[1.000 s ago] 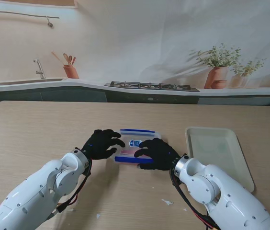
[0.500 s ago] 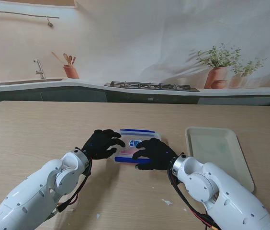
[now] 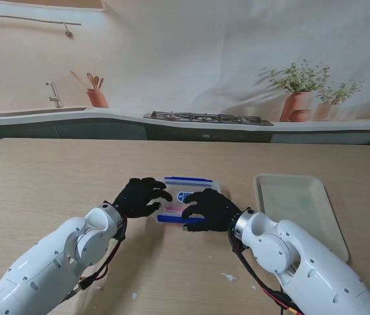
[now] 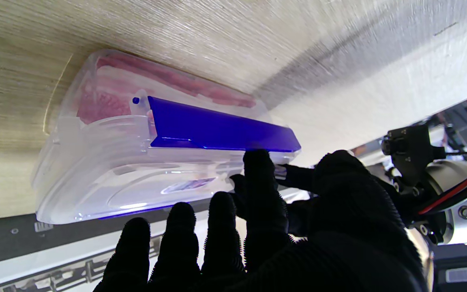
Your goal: Separate the bacon slices onto the tray
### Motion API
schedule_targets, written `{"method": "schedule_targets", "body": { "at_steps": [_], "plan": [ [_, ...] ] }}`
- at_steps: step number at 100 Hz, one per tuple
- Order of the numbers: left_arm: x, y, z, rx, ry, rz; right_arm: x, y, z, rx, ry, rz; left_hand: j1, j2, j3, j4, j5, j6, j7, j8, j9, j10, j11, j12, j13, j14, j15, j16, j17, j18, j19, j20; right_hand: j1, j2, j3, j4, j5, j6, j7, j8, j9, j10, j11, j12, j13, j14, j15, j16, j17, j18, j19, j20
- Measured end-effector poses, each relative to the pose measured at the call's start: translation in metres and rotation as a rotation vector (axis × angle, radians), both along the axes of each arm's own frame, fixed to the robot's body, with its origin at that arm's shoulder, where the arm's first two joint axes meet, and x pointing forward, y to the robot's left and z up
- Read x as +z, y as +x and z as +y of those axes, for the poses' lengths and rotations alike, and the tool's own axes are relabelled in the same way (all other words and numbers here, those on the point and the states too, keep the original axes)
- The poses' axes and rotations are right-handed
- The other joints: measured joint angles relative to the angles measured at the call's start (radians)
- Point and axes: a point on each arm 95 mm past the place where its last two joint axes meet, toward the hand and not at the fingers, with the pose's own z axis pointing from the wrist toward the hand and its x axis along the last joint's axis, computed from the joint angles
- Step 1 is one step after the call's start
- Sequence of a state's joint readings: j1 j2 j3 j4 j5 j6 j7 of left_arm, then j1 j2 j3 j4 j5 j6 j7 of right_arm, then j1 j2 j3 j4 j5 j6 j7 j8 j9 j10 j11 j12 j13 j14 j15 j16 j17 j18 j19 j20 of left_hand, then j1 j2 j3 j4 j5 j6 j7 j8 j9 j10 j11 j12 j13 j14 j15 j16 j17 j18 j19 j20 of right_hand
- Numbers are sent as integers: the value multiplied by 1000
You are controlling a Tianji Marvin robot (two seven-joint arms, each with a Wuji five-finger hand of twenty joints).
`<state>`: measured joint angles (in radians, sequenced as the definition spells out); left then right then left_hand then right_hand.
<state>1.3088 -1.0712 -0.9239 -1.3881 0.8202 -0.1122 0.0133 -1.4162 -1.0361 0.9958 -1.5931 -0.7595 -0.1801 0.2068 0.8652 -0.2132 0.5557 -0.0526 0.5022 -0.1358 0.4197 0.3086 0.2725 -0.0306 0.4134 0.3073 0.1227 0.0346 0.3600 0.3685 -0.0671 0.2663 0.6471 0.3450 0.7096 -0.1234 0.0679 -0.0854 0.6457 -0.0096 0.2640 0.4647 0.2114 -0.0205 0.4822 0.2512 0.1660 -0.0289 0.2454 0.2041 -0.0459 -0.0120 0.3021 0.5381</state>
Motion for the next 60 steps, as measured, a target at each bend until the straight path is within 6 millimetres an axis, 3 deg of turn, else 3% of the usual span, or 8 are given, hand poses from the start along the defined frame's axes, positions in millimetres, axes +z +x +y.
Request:
{"method": "schedule_targets", "body": {
  "at_steps": [5, 8, 17, 19, 32, 60],
  "plan": [
    [0, 0, 0, 1, 2, 2, 0, 0, 0, 0, 3, 3, 0, 3, -1, 0, 0, 0, -10, -2, 0, 0, 0, 0, 0, 0, 0, 0, 0, 0, 0, 0, 2, 0, 0, 0, 40, -3, 35, 18, 0, -10, 0, 0, 0, -2, -5, -4, -2, 0, -1, 0],
    [0, 0, 0, 2, 4, 3, 0, 0, 0, 2, 1, 6, 0, 10, -6, 0, -7, 0, -11, -2, 0, 0, 0, 0, 0, 0, 0, 0, 0, 0, 0, 0, 2, 0, 0, 0, 176, -4, 158, 59, 0, -15, 0, 0, -3, -4, -8, -6, -3, -2, -9, 0],
    [1, 0, -1, 2, 9, 8, -8, -3, 0, 10, -19, 31, 0, 20, -15, 0, -10, 0, -23, -2, 0, 0, 0, 0, 0, 0, 0, 0, 0, 0, 0, 0, 2, 0, 0, 0, 260, -3, 245, 87, 0, -25, -5, 1, -6, -14, -30, -25, -3, -2, -10, 0],
    [1, 0, -1, 2, 10, 8, -9, -4, -1, 10, -22, 35, 0, 21, -15, 0, -10, 0, -24, -2, 0, 0, 0, 0, 0, 0, 0, 0, 0, 0, 0, 0, 2, 0, 0, 0, 261, -3, 252, 88, -6, -45, -8, 1, -18, -19, -34, -27, -4, -2, -18, 0],
    [1, 1, -1, 2, 12, 10, -11, -5, -2, 13, -24, 38, 0, 21, -17, 0, -11, 0, -25, -10, 0, 0, 0, 0, 0, 1, -1, 0, 0, 0, 0, 0, 2, 0, -1, 0, 243, -14, 250, 89, -25, -50, -12, 0, -29, -30, -46, -27, -13, -11, -36, 0],
    [1, 1, -2, 3, 12, 12, -3, -6, -13, 11, 47, -20, 0, 21, -25, 0, -11, -2, -27, -12, 0, 0, 0, 0, 0, 1, -1, 0, 0, 0, 0, 0, 1, 0, -11, 0, 77, -29, 160, 77, -9, -21, -7, 1, -14, -26, -17, -20, -12, -4, -36, 0]
  ]
}}
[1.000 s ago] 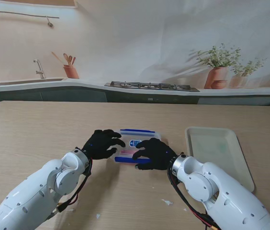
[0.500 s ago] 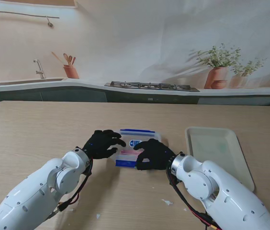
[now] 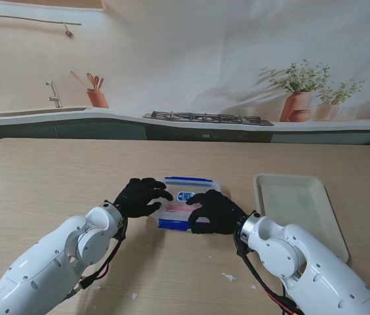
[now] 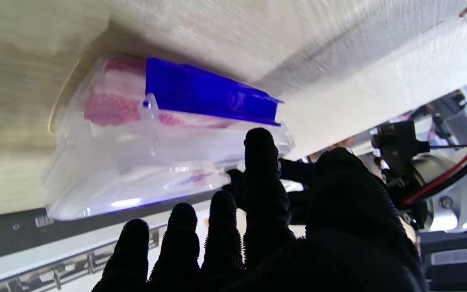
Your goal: Separate the bacon slices onto the tray
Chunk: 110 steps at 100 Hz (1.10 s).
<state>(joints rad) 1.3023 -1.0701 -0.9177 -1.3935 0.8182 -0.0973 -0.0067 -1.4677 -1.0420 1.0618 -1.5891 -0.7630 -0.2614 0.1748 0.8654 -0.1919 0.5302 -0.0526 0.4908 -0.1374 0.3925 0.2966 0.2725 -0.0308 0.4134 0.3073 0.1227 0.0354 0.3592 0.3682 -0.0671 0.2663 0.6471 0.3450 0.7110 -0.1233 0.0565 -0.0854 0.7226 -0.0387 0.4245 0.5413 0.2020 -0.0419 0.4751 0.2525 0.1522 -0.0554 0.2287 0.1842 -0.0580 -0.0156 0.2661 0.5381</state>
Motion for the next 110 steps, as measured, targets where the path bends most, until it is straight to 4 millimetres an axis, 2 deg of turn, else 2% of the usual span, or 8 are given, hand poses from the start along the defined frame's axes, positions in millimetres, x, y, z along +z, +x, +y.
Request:
{"method": "schedule_targets", "body": {
  "at_steps": [24, 38, 54, 63, 75, 77, 80, 110],
  "plan": [
    [0, 0, -1, -3, 3, 1, 22, 10, -3, -30, 66, -98, 0, 1, 0, 0, -7, 0, -8, 1, 0, 0, 0, 0, 0, 0, 0, 0, 0, 0, 0, 0, -1, 0, -2, 0, -121, -10, -71, -28, 12, 16, 19, 4, 0, 18, 37, 19, 12, 2, 0, 1],
    [-2, 1, -1, -10, -5, -3, 28, 25, -3, -50, 13, -149, 0, 3, 0, 0, -9, 0, -7, 2, 0, 0, 0, 0, 0, 0, 0, 0, 0, 0, 0, 0, -1, 0, -2, 0, -147, -10, -97, -38, 10, 16, 19, 4, 0, 25, 38, 21, 12, 3, 0, 1],
    [-2, 1, -1, -12, -7, -4, 23, 49, -2, -93, -139, -220, 0, 4, 0, 0, -9, 0, -7, 2, 0, 0, 0, 0, 0, 0, 0, 0, 0, 0, 0, 0, -1, 1, -2, 0, -171, -10, -111, -59, 10, 16, 9, 0, 0, 25, 38, 21, 12, 3, 0, 11],
    [-2, 2, -1, -13, -6, -3, 20, 59, -2, -116, -153, -228, 0, 4, 0, 0, -9, 0, -7, 2, 0, 0, 0, 0, 0, 0, 0, 0, 0, 0, 0, 0, -1, 12, -3, 0, -172, -10, -111, -59, 10, 16, 0, -4, 0, 25, 38, 21, 12, 3, 0, 12],
    [-3, 2, -1, -13, -10, -5, 15, 68, -1, -133, -171, -251, 0, 4, 0, 0, -9, 0, -7, 2, 0, 0, 0, 0, 0, 0, 0, 0, 0, 0, 0, 0, -1, 12, -3, 0, -198, -23, -111, -62, 10, 9, -47, -23, 0, 25, 37, 21, 12, 3, 0, 12],
    [-3, 2, -1, -13, -12, -4, 14, 70, -1, -135, -176, -260, 0, 4, 0, 0, -9, 0, -7, 2, 0, 0, 0, 0, 0, 0, 0, 0, 0, 0, 0, 0, -1, 12, -3, 19, -198, -24, -111, -62, 10, 9, -52, -26, 0, 23, 35, 21, 12, 2, 0, 12],
    [-3, 2, -2, -13, -14, -4, 12, 73, -1, -140, -183, -266, -4, 4, 0, 0, -9, 0, -7, 2, 0, 0, 0, 0, 0, 0, 0, 0, 0, 0, 0, 0, -1, 12, -3, 20, -198, -24, -111, -70, 10, 9, -61, -28, 0, 21, 32, 21, 12, 2, 0, 12],
    [-3, 2, -2, -13, -16, -2, 2, 86, 2, -202, -189, -196, -23, 4, 0, 0, -10, 0, -7, -3, 0, 0, 0, 0, 0, 0, 0, 0, 0, 0, 0, 0, 40, 50, 10, 20, -209, -26, -110, -72, 10, 8, -78, -35, 0, 15, 26, 21, 11, 2, 0, 12]
  ]
}}
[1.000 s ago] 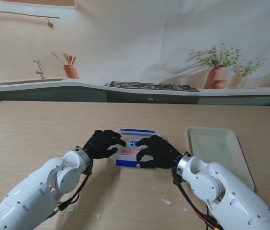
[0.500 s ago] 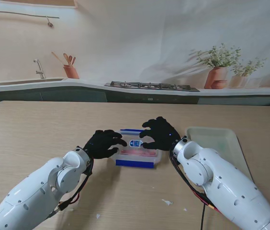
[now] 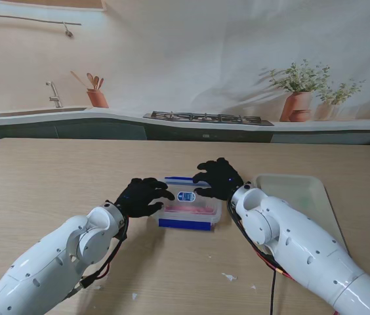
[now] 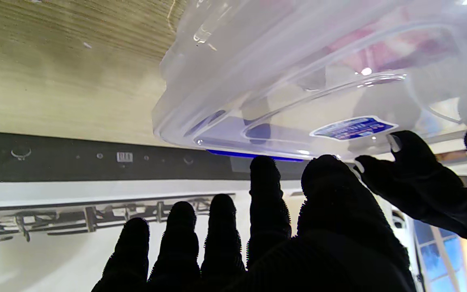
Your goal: Separate the bacon slices onto the tray
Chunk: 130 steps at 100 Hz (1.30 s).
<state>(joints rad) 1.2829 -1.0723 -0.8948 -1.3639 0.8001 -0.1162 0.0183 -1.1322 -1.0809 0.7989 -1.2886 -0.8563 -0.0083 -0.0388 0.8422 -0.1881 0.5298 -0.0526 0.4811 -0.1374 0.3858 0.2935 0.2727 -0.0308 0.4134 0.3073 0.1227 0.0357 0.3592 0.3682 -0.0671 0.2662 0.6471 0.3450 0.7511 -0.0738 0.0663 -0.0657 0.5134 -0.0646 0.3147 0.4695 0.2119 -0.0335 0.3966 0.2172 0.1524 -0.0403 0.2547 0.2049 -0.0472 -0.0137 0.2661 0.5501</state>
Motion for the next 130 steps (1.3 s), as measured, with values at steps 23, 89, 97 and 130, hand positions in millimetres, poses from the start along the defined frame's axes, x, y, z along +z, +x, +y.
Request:
{"method": "schedule_targets", "body": {
  "at_steps": [23, 89, 97, 130],
  "plan": [
    [0, 0, 0, -1, -2, 2, -4, 5, 3, -23, -7, 10, -1, 0, 0, 0, 0, 0, -1, -5, 0, 0, 0, 0, 0, 0, 0, 0, 0, 0, 0, 0, 11, 11, 11, 0, -33, -14, 0, 0, 0, 0, -23, -9, 0, 0, -2, 0, 0, 0, 0, 1],
    [0, 2, -3, -13, 11, 6, -4, 15, 11, -72, -43, 10, -2, 3, 1, 0, -12, 6, -4, -7, 0, 0, 0, 0, 0, 0, 0, 0, 0, 0, 0, 0, 11, 11, 22, 0, -39, -65, 63, 5, 0, 0, -24, -9, 0, 0, -10, -1, 0, 0, 0, 3],
    [0, 2, -4, -14, 11, 6, -7, 16, 11, -78, -54, 18, -4, 3, 1, 0, -13, 6, -4, -7, 0, 0, 0, 0, 0, 0, 0, 0, 0, 0, 0, 0, 11, 11, 22, 0, -38, 29, 17, -23, 0, 0, -24, -9, 0, 0, -13, -1, 0, 0, 0, 3],
    [1, 2, -5, -19, 15, 7, -12, 18, 9, -74, -44, 18, -5, 6, 2, 0, -23, 9, -5, -7, 0, 0, 0, 0, 0, 0, 0, 0, 0, 0, 0, 0, -4, 9, 21, 0, -113, 56, -26, -50, 0, 0, -25, -9, 0, 0, -14, -9, 0, 0, 0, 3]
  ]
}}
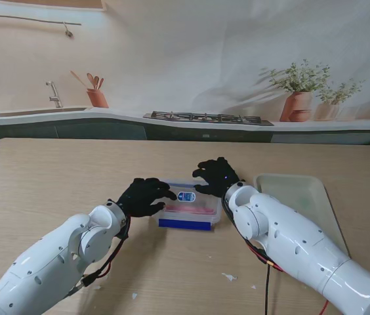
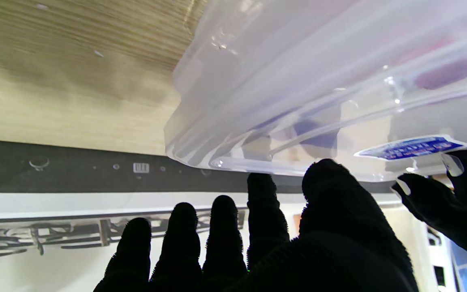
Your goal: Separate the bacon slices onto the tray
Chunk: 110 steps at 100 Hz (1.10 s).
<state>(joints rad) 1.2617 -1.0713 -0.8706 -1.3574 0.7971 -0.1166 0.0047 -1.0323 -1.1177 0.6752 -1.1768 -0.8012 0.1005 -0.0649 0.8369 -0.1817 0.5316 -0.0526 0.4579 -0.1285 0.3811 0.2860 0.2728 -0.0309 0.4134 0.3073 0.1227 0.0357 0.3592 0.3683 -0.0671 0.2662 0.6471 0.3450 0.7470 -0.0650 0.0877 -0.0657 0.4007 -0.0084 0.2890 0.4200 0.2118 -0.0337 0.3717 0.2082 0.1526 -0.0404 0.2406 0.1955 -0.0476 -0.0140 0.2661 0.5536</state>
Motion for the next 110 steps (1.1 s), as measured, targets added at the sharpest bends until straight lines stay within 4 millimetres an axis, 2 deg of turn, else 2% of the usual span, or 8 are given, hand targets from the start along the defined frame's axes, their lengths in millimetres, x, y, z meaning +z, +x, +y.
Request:
{"method": "schedule_targets", "body": {
  "at_steps": [36, 50, 60, 70, 86, 98, 102, 110],
  "plan": [
    [-2, -4, 2, -6, -24, -16, 9, -8, -7, 29, 60, -51, -4, 3, 9, 0, -3, 33, -1, -3, 0, 0, 0, 0, 0, 0, 0, 0, 0, -1, 0, 0, -26, -12, 10, 0, 0, -3, 4, -9, 0, 0, -9, 0, 0, 0, 0, 0, 0, 0, 0, 0],
    [-3, -7, 1, -21, -41, -27, 16, -17, -9, 53, 69, -79, -18, 4, 11, 0, -2, 70, 16, -3, -1, 0, 0, 0, 0, 0, 0, 0, 1, -48, 64, 14, -26, -12, 10, 0, 0, -4, 5, -10, 0, 0, -9, 4, 0, 0, 0, 0, 0, 0, 0, 0],
    [-4, -10, 1, -30, -66, -42, 20, -23, -14, 54, 88, -97, -20, -23, 10, 0, 9, 70, 40, -1, -3, 0, 0, 0, 0, 10, 0, 0, 2, -51, 86, 15, -37, -24, 20, 0, 4, -4, 27, -10, 0, 1, 14, 18, 0, 0, 0, 0, 0, 0, 0, 0],
    [-4, -13, 2, -24, -102, -70, 23, -32, -20, 56, 92, -127, -72, -30, -16, 0, -16, 74, 46, 1, -23, 13, 0, 0, 0, 12, 0, -11, 2, -64, 100, 26, -37, -24, 31, 0, 42, -4, 57, -2, 0, 2, 36, 27, 0, 0, 5, 0, 0, 0, 0, 0],
    [3, -21, 4, 10, -165, -91, 25, -48, -32, 51, 96, -160, -142, -31, -38, 0, -91, 156, 162, 61, -23, 54, 57, 35, 0, 50, 34, 4, 2, -69, 166, 56, -38, -24, 31, 0, 125, 38, 101, 34, 0, 4, 70, 41, 0, 0, 15, 0, 0, 0, 0, 0],
    [10, -25, 3, 42, -208, -130, 21, -57, -39, 36, 117, -182, -191, -28, -78, 0, -128, 232, 230, 90, -22, 79, 112, 75, 2, 91, 119, 78, -1, -60, 233, 91, -60, -24, 31, 0, 209, 63, 136, 60, 0, 10, 128, 62, 0, 0, 29, 11, 0, 0, 0, 0],
    [12, -25, 5, 59, -216, -148, 20, -59, -42, 27, 129, -191, -203, -28, -91, 0, -128, 250, 232, 93, -11, 89, 127, 98, 11, 107, 145, 111, -2, -39, 253, 101, -60, -24, 31, 0, 238, 77, 145, 71, 0, 15, 152, 71, 0, 0, 38, 13, 0, 0, 0, 0],
    [14, -23, 9, 103, -221, -169, 16, -62, -46, 16, 134, -186, -203, -28, -126, 0, -126, 263, 232, 94, 12, 101, 151, 149, 14, 126, 178, 154, -5, -20, 264, 102, -63, -24, 31, 0, 278, 84, 152, 83, 0, 16, 175, 77, 0, 0, 41, 19, 0, 0, 0, 0]
  ]
}}
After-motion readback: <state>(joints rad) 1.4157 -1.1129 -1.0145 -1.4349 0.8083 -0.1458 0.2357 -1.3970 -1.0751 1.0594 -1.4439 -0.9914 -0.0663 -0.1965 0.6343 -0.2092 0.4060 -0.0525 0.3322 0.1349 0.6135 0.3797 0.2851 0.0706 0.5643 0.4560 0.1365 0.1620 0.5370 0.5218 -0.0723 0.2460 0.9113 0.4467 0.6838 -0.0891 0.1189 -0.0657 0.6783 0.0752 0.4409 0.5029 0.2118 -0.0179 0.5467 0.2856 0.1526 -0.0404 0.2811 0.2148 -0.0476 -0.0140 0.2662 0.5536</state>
